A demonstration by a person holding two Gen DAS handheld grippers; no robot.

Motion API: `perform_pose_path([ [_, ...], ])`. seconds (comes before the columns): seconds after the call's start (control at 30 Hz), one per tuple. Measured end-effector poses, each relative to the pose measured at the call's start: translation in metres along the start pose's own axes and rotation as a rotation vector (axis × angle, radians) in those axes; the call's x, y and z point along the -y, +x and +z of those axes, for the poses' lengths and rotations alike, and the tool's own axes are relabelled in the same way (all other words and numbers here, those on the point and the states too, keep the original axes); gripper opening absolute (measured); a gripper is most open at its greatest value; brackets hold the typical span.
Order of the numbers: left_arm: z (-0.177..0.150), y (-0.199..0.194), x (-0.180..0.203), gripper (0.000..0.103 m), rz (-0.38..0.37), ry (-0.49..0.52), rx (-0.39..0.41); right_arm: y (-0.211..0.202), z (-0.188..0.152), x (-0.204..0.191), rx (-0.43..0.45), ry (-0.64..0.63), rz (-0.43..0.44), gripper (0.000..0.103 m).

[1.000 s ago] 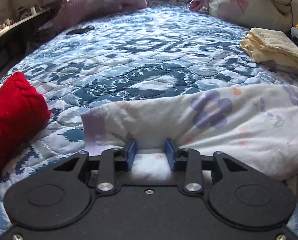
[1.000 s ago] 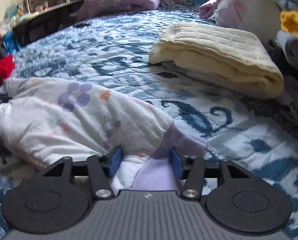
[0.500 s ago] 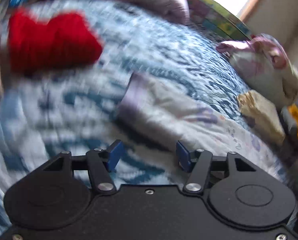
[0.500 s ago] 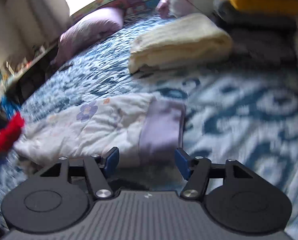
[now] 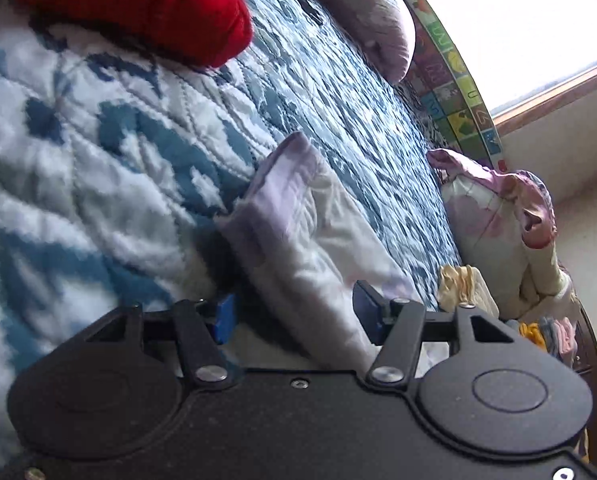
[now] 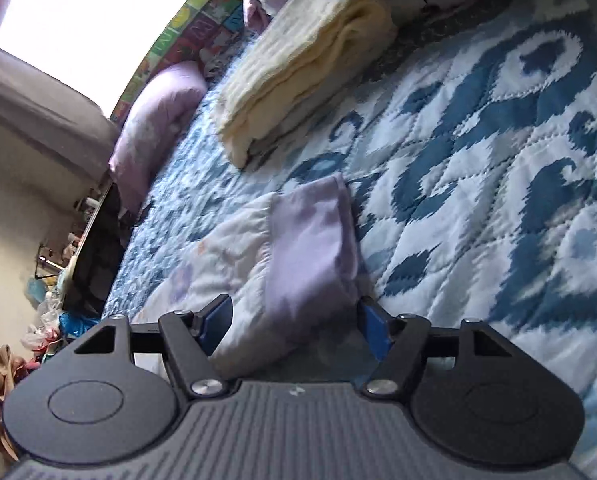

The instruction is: Fold clothes

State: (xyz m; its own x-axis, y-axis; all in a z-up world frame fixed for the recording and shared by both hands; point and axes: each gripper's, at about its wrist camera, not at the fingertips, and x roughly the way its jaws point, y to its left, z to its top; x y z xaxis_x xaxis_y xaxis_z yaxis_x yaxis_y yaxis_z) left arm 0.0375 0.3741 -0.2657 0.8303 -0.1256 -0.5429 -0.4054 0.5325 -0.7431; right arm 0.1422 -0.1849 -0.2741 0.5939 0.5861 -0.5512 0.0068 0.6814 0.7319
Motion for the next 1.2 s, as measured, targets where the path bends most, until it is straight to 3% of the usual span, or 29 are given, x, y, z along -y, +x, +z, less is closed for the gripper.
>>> perform_pose_path([
  [0.03,-0.001,0.004,0.003,0.052,0.01,0.007,0.009,0.005,0.002,0.0,-0.003,-0.008,-0.006,0.068],
  [0.07,-0.002,0.008,0.007,0.035,0.025,0.015,0.017,0.009,0.003,-0.001,-0.006,-0.016,-0.01,0.068],
  [0.13,-0.004,0.012,0.012,0.022,0.048,0.012,0.027,0.016,0.006,-0.004,-0.005,-0.029,-0.011,0.065],
  [0.17,-0.006,0.008,0.014,0.018,0.046,0.013,0.04,0.02,0.008,-0.004,-0.004,-0.029,-0.009,0.059],
  [0.2,-0.007,0.003,0.018,0.017,0.043,0.019,0.055,0.023,0.009,-0.004,-0.004,-0.015,0.0,0.043],
  [0.23,-0.007,-0.004,0.021,0.016,0.044,0.028,0.061,0.025,0.01,-0.004,-0.002,-0.004,0.006,0.033],
  [0.37,-0.007,-0.045,0.033,0.015,0.057,0.081,0.077,0.013,0.003,-0.022,0.016,-0.039,-0.004,0.026],
  [0.5,-0.002,-0.083,0.025,0.015,0.087,0.121,0.094,-0.004,-0.009,-0.035,-0.002,-0.097,-0.024,0.026],
  [0.6,-0.005,-0.085,0.019,0.016,0.128,0.166,0.076,-0.015,-0.018,-0.044,-0.012,-0.15,-0.047,0.042],
  [0.8,-0.016,-0.095,0.03,0.016,0.155,0.241,0.095,-0.037,-0.036,-0.061,-0.034,-0.258,-0.095,0.042],
  [0.93,-0.028,-0.102,0.081,0.016,0.191,0.43,0.165,-0.052,-0.043,-0.071,-0.037,-0.313,-0.104,0.042],
  [1.2,-0.088,-0.093,0.166,0.016,0.223,0.82,0.266,-0.073,-0.04,-0.073,-0.026,-0.345,-0.057,0.042],
])
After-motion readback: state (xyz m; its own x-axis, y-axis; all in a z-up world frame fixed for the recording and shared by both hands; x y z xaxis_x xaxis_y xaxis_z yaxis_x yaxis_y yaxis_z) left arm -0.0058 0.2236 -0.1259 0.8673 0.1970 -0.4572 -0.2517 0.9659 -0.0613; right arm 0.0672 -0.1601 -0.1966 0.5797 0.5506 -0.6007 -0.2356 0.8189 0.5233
